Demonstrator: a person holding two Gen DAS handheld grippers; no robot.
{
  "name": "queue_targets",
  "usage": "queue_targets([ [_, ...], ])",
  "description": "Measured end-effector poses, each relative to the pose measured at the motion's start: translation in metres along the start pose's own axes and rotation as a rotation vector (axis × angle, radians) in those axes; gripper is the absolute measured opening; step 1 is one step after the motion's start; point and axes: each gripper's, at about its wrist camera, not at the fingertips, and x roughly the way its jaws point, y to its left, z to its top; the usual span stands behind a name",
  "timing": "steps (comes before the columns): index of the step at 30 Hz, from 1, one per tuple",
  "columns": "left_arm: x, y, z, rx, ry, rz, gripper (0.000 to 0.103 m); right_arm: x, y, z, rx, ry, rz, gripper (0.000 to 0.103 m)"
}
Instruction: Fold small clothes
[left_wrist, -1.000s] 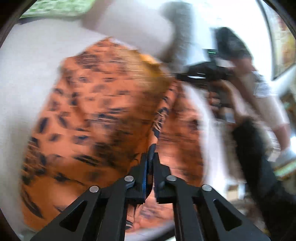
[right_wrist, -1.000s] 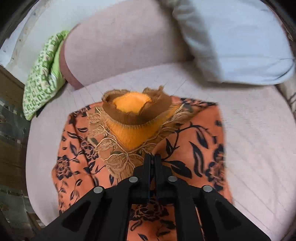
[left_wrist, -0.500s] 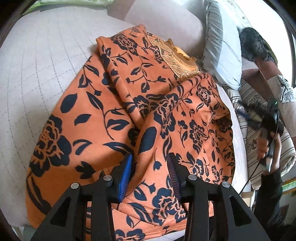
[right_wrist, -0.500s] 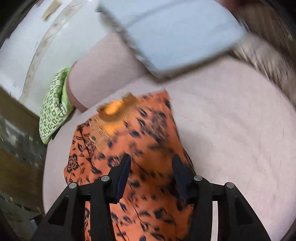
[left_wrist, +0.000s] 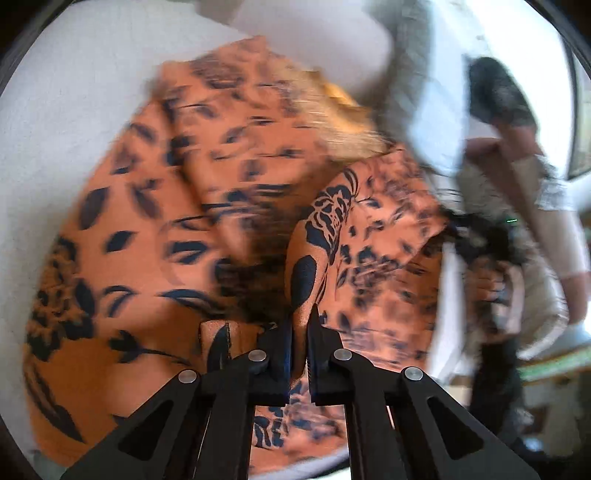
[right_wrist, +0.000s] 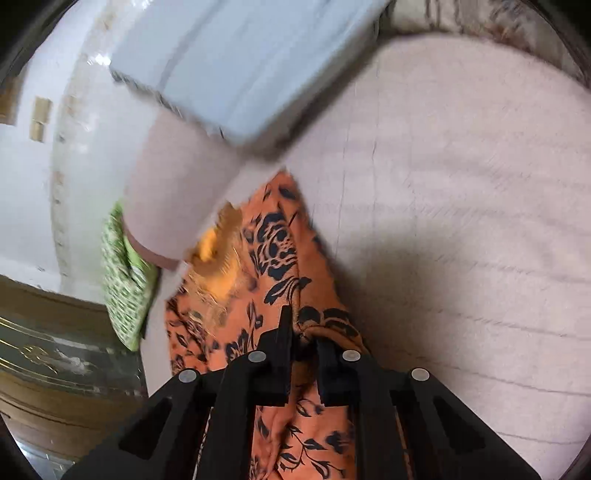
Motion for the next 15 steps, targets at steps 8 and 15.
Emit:
queue_targets([
  [8, 0.032, -0.012, 0.001, 0.096, 0.097, 0.205, 0.014, 0.026, -0.055, -0.002, 0.079, 0.093, 0.018, 0.016],
  [15, 0.002, -0.001, -0.024, 0.071, 0.011, 0.236, 0.043, -0.039, -0.002, -0.082, -0.079, 0.061, 0.110, 0.044],
])
